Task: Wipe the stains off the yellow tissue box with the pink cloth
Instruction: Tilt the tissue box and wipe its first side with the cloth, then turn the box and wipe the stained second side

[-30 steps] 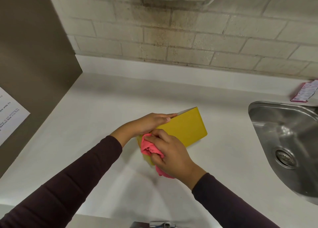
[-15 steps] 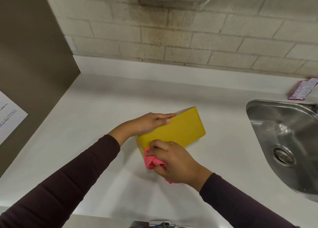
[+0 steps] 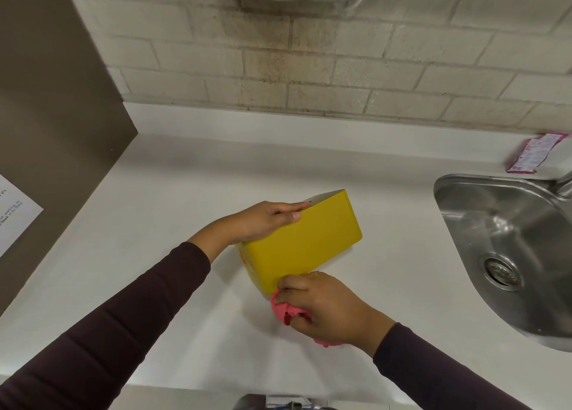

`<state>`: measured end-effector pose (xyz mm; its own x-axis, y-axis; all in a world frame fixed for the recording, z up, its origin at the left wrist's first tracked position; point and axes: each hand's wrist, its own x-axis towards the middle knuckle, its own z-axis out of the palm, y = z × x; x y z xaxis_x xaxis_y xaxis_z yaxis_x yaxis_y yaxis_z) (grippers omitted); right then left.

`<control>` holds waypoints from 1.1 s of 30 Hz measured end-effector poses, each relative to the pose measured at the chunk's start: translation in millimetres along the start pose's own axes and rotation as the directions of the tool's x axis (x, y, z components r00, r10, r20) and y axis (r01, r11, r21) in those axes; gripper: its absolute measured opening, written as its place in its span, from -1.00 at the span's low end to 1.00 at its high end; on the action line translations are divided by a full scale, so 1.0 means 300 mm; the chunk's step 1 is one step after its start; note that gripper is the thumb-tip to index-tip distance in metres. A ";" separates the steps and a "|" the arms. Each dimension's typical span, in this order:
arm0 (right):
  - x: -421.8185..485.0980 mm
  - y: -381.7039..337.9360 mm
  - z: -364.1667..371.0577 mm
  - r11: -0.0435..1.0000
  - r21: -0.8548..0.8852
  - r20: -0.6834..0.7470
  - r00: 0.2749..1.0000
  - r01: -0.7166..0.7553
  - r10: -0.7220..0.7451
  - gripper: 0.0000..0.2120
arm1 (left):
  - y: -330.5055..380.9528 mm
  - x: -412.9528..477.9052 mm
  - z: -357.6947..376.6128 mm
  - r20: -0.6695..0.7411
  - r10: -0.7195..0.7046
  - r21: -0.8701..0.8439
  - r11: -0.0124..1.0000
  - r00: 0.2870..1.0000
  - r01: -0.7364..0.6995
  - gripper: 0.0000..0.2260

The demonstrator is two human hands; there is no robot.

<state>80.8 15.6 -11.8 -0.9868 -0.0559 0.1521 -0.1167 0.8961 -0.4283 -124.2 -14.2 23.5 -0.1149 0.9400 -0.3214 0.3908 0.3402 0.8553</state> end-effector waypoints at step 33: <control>-0.138 0.135 -0.171 0.017 0.995 -0.076 0.613 0.102 0.787 -0.71 | 0.014 -0.006 0.002 -0.036 -0.012 0.012 1.000 0.999 0.012 -0.68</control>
<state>122.8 76.9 10.4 -0.6879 0.7041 -0.1759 -0.2145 -0.4288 -0.8776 -122.0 -14.5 27.3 -0.1524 0.9364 -0.3162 0.4002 0.3511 0.8465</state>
